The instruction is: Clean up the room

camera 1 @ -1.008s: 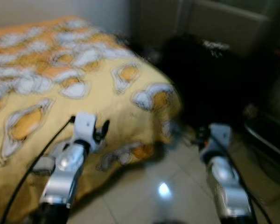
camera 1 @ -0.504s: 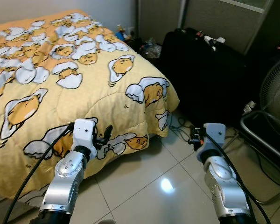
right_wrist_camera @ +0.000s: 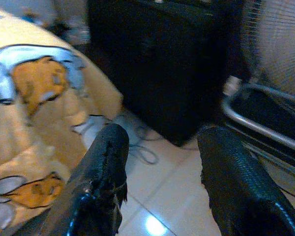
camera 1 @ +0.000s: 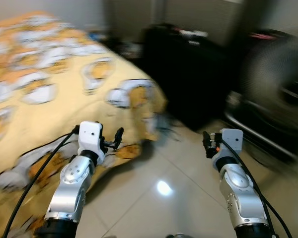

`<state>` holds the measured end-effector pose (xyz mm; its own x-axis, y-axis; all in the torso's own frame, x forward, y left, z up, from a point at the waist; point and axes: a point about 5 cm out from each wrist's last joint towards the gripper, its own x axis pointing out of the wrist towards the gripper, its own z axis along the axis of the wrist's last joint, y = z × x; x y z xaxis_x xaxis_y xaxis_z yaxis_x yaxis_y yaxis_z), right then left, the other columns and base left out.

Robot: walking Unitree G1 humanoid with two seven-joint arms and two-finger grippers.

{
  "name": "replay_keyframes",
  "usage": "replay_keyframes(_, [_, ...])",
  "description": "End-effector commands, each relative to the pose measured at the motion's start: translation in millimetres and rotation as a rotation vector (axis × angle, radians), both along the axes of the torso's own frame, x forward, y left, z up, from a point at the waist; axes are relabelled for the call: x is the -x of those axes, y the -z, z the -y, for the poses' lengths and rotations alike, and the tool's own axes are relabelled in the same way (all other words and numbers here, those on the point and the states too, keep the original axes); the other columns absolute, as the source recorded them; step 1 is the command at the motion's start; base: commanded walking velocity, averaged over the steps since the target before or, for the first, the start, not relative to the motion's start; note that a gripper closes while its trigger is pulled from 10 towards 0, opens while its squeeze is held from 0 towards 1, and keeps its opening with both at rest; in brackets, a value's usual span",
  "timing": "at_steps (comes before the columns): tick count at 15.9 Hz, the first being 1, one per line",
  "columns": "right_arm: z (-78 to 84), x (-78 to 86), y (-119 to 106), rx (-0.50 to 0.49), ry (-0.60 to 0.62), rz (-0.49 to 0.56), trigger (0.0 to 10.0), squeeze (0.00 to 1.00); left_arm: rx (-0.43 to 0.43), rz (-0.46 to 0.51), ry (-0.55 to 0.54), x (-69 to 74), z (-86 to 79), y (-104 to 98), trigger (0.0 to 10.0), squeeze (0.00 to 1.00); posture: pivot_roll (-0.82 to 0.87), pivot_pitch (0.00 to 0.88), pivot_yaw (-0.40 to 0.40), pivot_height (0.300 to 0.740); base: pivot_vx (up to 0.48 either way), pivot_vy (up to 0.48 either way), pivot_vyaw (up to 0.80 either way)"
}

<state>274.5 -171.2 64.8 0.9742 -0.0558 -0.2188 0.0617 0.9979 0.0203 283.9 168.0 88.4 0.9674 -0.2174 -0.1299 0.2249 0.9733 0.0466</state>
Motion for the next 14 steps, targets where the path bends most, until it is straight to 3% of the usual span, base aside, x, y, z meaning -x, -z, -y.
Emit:
replay_keyframes(1, [1.1,0.2,1.7,-0.006,0.012,-0.003,10.0,0.00,-0.013,0.001,0.007,-1.2,0.2,0.7,10.0,1.00,0.03,0.000,0.005,0.740,0.000,0.000,-0.80])
replay_keyframes(3, [1.9,-0.1,1.2,0.000,0.017,0.001,10.0,0.00,-0.021,0.002,0.007,-2.2,-0.6,0.4,10.0,1.00,0.03,0.000,0.009,0.740,0.294,0.000,-0.67])
replay_keyframes(8, [2.6,-4.0,0.0,0.023,0.013,0.007,10.0,0.00,-0.010,-0.006,0.004,-3.2,-1.5,0.9,10.0,1.00,0.03,0.000,0.011,0.740,0.355,0.000,0.00])
replay_keyframes(10, [3.9,-4.7,1.2,0.019,0.028,0.002,10.0,0.00,0.000,-0.008,0.015,-3.1,-0.3,0.7,0.0,1.00,0.03,0.000,0.014,0.740,0.369,0.000,0.00])
replay_keyframes(14, [5.4,-4.2,3.6,0.006,0.038,-0.009,10.0,0.00,-0.003,-0.006,0.020,-4.0,0.3,0.8,0.0,1.00,0.03,0.000,0.014,0.740,0.378,0.000,-0.77])
